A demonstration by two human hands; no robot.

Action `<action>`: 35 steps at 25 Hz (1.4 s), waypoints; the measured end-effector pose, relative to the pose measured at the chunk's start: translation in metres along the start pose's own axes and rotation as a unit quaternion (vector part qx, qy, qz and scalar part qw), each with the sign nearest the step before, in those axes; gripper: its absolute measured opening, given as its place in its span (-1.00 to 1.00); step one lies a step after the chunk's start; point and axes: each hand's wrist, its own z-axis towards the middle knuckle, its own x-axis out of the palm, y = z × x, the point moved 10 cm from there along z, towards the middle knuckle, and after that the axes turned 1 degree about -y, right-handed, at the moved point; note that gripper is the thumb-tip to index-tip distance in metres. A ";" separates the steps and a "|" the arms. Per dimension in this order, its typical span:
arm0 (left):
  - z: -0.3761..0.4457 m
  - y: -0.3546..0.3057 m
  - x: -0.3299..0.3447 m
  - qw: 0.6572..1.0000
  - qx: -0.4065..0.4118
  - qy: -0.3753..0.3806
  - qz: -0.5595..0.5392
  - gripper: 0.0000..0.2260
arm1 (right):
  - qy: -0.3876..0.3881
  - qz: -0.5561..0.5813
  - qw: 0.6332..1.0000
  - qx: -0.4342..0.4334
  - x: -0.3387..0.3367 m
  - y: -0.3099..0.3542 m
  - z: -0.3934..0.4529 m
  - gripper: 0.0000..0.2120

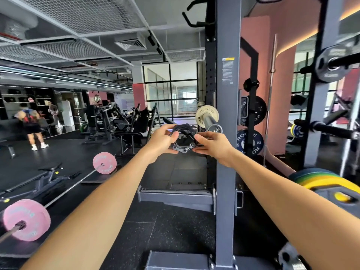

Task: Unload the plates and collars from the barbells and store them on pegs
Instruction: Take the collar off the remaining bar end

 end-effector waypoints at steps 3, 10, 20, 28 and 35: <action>-0.004 -0.016 0.024 1.000 0.019 0.019 -0.008 -0.71 | -0.025 -0.005 1.000 -0.010 -0.023 0.012 -0.011 -0.76; 0.004 -0.033 0.087 0.997 0.039 0.072 -0.011 -0.67 | -0.068 -0.033 0.997 -0.024 -0.081 0.025 -0.024 -0.69; 0.029 -0.035 0.090 0.998 0.057 0.024 0.032 -0.66 | -0.087 -0.052 0.994 -0.035 -0.096 0.013 0.001 -0.63; 0.081 -0.017 0.095 0.999 0.025 0.021 -0.021 -0.67 | -0.056 -0.087 0.995 -0.013 -0.111 -0.015 0.060 -0.58; 0.146 0.006 0.100 1.000 0.019 -0.003 0.000 -0.70 | -0.039 -0.184 0.982 0.007 -0.132 -0.037 0.132 -0.59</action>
